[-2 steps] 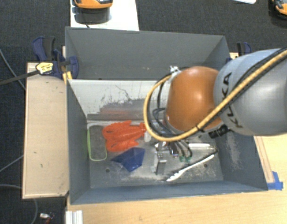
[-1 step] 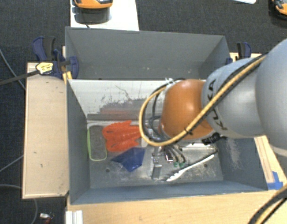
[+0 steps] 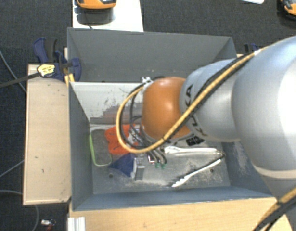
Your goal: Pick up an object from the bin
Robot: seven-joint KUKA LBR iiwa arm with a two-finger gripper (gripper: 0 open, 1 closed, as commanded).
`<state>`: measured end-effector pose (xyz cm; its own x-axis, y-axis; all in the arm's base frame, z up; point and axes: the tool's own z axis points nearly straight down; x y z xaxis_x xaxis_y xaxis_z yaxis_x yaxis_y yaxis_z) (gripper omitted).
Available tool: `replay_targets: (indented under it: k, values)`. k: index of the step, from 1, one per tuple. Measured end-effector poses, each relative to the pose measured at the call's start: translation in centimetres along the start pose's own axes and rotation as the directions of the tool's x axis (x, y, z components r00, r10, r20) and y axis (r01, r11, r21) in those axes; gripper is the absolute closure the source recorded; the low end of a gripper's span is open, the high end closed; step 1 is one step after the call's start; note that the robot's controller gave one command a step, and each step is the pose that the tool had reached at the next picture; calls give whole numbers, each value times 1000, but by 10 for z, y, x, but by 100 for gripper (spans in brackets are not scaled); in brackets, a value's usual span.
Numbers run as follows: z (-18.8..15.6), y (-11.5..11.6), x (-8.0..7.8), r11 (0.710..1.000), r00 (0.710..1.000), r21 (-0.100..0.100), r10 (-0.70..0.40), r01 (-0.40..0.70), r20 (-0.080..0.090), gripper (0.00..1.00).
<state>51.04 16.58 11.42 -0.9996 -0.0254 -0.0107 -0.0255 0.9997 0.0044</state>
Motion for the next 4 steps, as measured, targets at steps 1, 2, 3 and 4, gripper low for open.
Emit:
replay_targets:
  k: [1, 2, 3, 4]
  values:
    - [13, 22, -11, 999, 999, -5, 33, -33, 3, 0]
    - [45, 58, -66, 996, 996, -5, 85, -85, 4, 0]
    - [44, 33, -42, 997, 997, -2, 78, -78, 2, 0]
    - [44, 53, -66, 998, 998, -8, 59, -59, 9, 100]
